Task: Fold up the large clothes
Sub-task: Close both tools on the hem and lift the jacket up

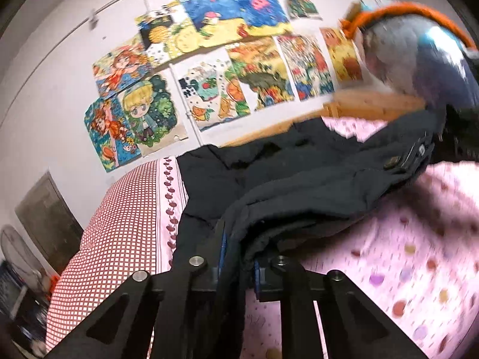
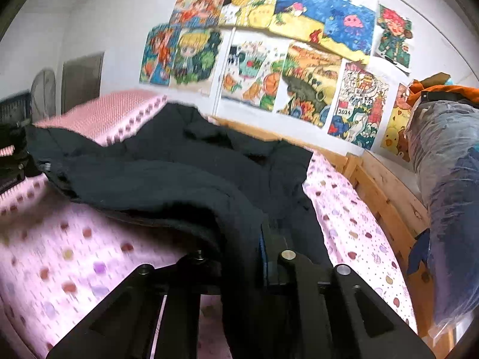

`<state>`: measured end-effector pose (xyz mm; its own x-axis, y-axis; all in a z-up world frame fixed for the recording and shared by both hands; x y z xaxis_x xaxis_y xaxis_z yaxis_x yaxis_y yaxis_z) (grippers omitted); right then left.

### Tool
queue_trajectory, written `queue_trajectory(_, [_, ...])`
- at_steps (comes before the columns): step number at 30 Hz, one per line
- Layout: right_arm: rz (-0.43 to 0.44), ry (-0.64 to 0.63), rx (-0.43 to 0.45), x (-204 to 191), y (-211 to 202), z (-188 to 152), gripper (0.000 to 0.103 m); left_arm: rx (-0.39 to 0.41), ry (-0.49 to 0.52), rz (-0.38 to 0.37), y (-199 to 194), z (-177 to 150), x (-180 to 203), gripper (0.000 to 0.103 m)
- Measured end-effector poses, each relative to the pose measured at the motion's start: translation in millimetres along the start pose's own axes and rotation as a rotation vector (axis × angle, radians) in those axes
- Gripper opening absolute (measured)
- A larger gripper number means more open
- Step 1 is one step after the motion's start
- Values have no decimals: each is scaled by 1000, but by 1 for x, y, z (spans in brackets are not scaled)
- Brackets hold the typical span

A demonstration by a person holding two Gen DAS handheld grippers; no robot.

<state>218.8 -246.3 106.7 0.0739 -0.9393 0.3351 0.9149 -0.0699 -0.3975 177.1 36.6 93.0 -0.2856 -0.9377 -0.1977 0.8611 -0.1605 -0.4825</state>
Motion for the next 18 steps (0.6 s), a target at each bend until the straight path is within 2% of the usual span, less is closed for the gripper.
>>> queue_trajectory(7, [6,74,116,6,-25,26,10,100,-62,-2,-25,28,-14,9])
queue_trajectory(11, [-9,45,208,6,-54,40,10,170,-56,14,-51,40,-15,9])
queue_trajectory(14, [-15,37,251,8,-70,50,10,191,-44,16,-64,45,-14,9])
queue_trajectory(18, [-4,66,265,10,-88,61,10,189,-64,-5,-76,51,-13,9])
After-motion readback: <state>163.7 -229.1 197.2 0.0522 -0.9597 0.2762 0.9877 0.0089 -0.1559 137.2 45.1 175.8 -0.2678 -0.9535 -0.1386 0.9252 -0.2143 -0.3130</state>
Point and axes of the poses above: each gripper's, at about its wrist camera, not at the fingertips, and y roughly the way its jaws point, x to its right, z to its top, the point moved 7 cm from there along y, roughly the way its jaws point, and after that the axes turned 13 degrees about -z, right-handed, at the moved point
